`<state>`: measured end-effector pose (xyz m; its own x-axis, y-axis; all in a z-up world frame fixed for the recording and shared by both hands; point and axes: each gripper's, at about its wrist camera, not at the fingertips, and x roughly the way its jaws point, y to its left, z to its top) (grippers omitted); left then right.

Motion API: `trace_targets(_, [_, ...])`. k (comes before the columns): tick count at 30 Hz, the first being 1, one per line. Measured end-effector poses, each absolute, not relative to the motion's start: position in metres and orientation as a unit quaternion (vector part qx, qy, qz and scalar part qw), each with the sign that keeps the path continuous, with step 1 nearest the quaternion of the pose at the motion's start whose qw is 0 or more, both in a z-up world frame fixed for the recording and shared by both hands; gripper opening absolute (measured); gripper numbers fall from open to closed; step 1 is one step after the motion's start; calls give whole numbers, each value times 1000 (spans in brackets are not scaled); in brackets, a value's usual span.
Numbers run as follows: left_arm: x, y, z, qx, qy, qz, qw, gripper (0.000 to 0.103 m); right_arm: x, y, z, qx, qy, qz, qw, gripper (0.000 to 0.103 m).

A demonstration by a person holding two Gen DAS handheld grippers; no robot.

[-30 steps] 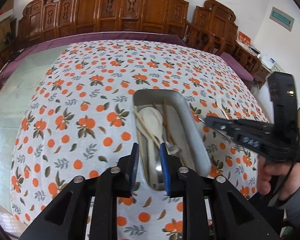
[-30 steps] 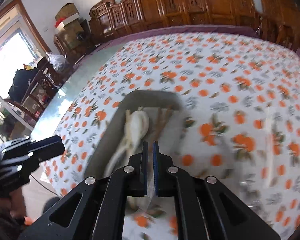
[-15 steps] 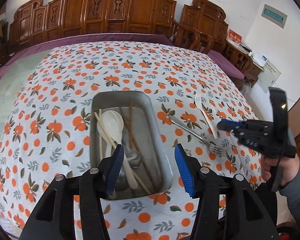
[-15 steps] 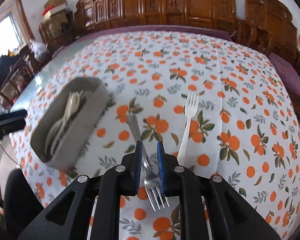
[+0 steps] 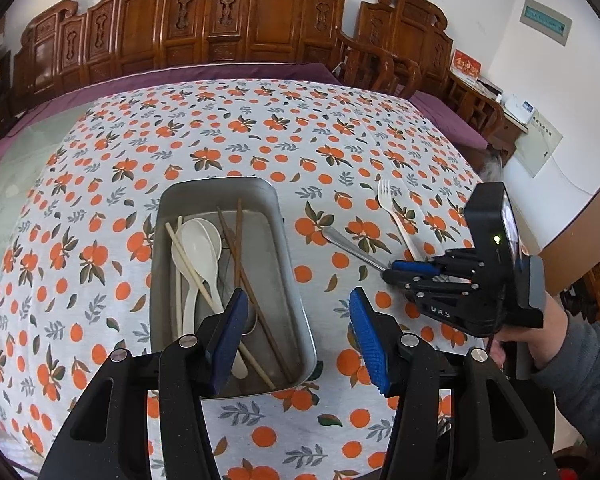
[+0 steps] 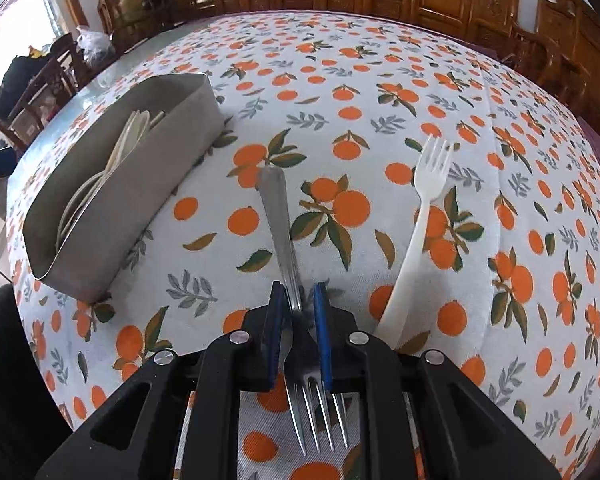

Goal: Organize utensils
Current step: 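Grasp a metal fork from the tablecloth with the right tool, then grasp the white plastic fork with the left tool while the right tool holds the metal fork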

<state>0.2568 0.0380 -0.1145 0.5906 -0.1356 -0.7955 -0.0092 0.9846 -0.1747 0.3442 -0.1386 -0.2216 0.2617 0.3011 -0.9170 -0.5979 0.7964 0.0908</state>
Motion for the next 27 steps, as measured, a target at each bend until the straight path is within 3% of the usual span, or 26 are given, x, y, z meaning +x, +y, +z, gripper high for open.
trace_targets(7, [261, 31, -112, -77, 451, -35, 888, 50, 343, -129, -222, -181, 529, 288, 777, 17])
trace_targets(12, [263, 23, -110, -74, 451, -36, 889, 50, 340, -132, -221, -174, 530, 293, 777, 8])
trace_targets(27, [290, -34, -111, -41, 452, -58, 889, 50, 323, -215, -179, -72, 507, 269, 816, 8])
